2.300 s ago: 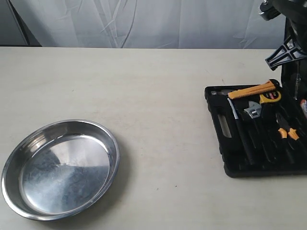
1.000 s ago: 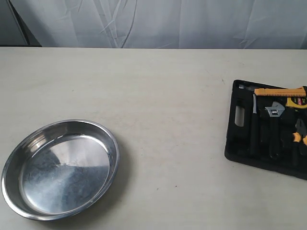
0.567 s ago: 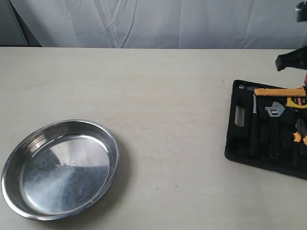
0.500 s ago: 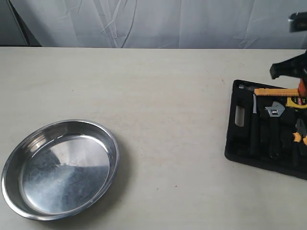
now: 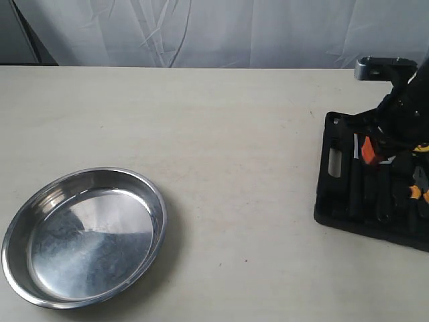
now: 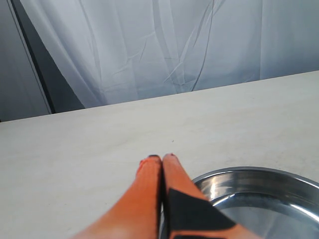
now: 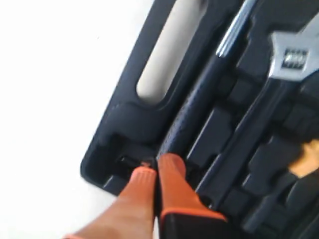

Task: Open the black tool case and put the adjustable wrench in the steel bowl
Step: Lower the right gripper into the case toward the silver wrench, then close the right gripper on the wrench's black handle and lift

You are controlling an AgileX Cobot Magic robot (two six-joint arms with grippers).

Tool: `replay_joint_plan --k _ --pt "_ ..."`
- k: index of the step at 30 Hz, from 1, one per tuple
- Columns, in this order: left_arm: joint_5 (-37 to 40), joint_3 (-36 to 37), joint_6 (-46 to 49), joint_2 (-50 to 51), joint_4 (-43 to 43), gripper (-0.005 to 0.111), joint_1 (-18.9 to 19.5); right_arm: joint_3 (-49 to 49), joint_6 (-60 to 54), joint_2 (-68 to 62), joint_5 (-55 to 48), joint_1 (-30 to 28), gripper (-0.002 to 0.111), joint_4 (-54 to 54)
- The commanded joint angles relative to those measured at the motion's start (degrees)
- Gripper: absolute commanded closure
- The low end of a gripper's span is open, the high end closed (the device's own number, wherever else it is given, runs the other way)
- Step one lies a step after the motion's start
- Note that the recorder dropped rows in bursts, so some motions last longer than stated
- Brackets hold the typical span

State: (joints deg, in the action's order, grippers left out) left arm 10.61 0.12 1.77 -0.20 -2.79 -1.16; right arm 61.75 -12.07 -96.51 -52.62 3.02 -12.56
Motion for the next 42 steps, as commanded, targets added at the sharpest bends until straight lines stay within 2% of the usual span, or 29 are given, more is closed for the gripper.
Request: replay_joint_plan --k 1,7,16,20,23,27,29,33,39,42 --pt "-0.28 -0.12 -0.05 0.2 0.09 0.106 -0.06 -2.74 7.44 1.24 -4.52 -0.3 0.108 6.49" --pt "-0.28 -0.12 -0.05 0.2 0.09 0.106 -0.06 -7.03 29.07 4.24 2.1 -2.56 0.108 29.37" --pt "-0.28 -0.12 -0.05 0.2 0.09 0.106 -0.06 -3.83 32.43 -3.16 13.97 -10.5 0.108 29.04" --pt "-0.28 -0.12 -0.05 0.2 0.09 0.106 -0.06 -0.68 33.12 -4.7 21.77 -10.98 0.108 28.72" --pt "-0.28 -0.12 -0.05 0.2 0.09 0.106 -0.06 -0.43 26.45 -4.7 25.61 -9.81 0.108 22.95" --pt "-0.28 -0.12 -0.05 0.2 0.09 0.106 -0.06 -0.34 6.27 -5.73 21.92 -8.07 0.108 4.23" --pt "-0.28 -0.12 -0.05 0.2 0.09 0.106 -0.06 -0.34 2.94 -6.11 19.62 -7.66 0.108 -3.53" --pt "-0.28 -0.12 -0.05 0.2 0.09 0.106 -0.06 -0.55 4.72 -7.46 14.51 -7.65 0.108 -8.61" --pt "-0.28 -0.12 -0.05 0.2 0.09 0.106 -0.06 -3.27 12.07 -8.22 13.79 -7.65 0.107 -7.65" --pt "-0.28 -0.12 -0.05 0.2 0.09 0.106 -0.06 -4.13 13.37 -8.22 13.91 -7.65 0.095 -4.18"
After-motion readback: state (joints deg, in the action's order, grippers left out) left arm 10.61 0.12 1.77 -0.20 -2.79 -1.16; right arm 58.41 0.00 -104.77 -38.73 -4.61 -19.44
